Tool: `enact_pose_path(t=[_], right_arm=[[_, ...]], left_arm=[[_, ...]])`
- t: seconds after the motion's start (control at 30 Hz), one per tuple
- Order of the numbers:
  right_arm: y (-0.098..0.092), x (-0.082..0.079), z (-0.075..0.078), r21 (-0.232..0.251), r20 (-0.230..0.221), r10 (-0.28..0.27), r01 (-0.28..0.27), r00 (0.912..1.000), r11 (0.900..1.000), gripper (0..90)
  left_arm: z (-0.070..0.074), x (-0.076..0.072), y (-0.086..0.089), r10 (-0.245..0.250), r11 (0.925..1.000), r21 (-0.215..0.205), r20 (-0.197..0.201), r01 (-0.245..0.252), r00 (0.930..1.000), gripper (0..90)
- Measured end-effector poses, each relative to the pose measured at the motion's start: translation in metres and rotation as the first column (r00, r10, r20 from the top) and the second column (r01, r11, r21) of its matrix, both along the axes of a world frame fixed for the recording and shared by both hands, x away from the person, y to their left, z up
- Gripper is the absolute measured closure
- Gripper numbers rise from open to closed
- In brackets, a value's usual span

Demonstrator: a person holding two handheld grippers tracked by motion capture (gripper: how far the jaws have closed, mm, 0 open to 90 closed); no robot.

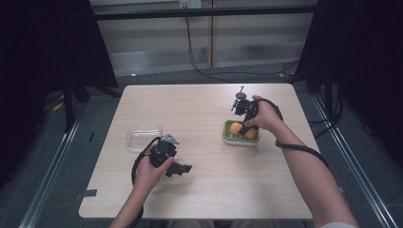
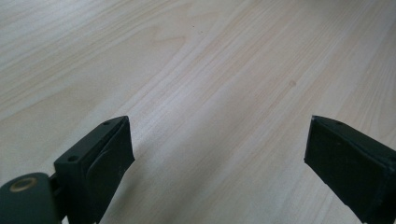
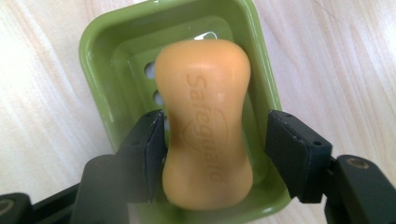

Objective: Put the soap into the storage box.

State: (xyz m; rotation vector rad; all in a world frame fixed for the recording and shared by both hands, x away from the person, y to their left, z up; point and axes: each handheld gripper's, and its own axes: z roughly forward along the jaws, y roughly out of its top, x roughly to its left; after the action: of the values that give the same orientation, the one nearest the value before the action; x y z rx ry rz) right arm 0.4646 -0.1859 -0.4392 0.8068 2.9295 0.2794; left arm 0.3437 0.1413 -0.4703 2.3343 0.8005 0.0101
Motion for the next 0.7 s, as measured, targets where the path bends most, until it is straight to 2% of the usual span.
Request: enact_pose_path(t=[0.07, 0.1, 0.13, 0.17, 0.2, 0.23, 0.47, 0.7], right_arm=[[-0.001, -0.001, 0.001, 0.004, 0.0, -0.012, 0.012, 0.9999, 1.0, 37.8], [-0.002, -0.003, 0.003, 0.016, -0.006, -0.013, 0.013, 0.9999, 1.0, 37.6], [-0.002, -0.003, 0.003, 0.016, -0.006, -0.013, 0.013, 0.9999, 1.0, 37.6], [-0.002, -0.004, 0.004, 0.019, -0.005, -0.015, 0.015, 0.9999, 1.0, 36.6], [-0.002, -0.005, 0.005, 0.024, 0.005, -0.012, 0.012, 0.9999, 1.0, 35.4], [-0.003, -0.008, 0.008, 0.035, 0.009, -0.018, 0.018, 0.9998, 0.999, 33.4], [-0.005, -0.019, 0.018, 0.067, 0.005, -0.045, 0.045, 0.999, 0.997, 27.4], [-0.004, -0.028, 0.02, 0.079, 0.006, -0.042, 0.041, 0.9991, 0.996, 24.9]], left_arm=[[0.0, 0.0, 0.0, 0.002, 1.0, -0.004, -0.001, -0.002, 1.0, 7.7], [-0.001, -0.002, -0.002, 0.021, 0.9996, -0.021, -0.004, -0.021, 0.9998, 7.7], [0.001, 0.0, 0.001, -0.012, 0.9998, 0.013, 0.001, 0.012, 0.9999, 7.7], [0.0, 0.0, 0.0, -0.009, 0.9999, 0.007, 0.003, 0.009, 1.0, 7.7], [-0.001, -0.002, -0.002, 0.028, 0.9993, -0.024, -0.004, -0.028, 0.9996, 7.7], [0.001, -0.002, -0.002, 0.021, 0.9997, -0.01, -0.006, -0.021, 0.9998, 7.7], [0.0, -0.002, -0.006, 0.016, 0.9996, -0.024, -0.006, -0.016, 0.9999, 7.7], [0.001, -0.001, -0.005, 0.011, 0.9997, -0.024, -0.001, -0.011, 0.9999, 7.7]])
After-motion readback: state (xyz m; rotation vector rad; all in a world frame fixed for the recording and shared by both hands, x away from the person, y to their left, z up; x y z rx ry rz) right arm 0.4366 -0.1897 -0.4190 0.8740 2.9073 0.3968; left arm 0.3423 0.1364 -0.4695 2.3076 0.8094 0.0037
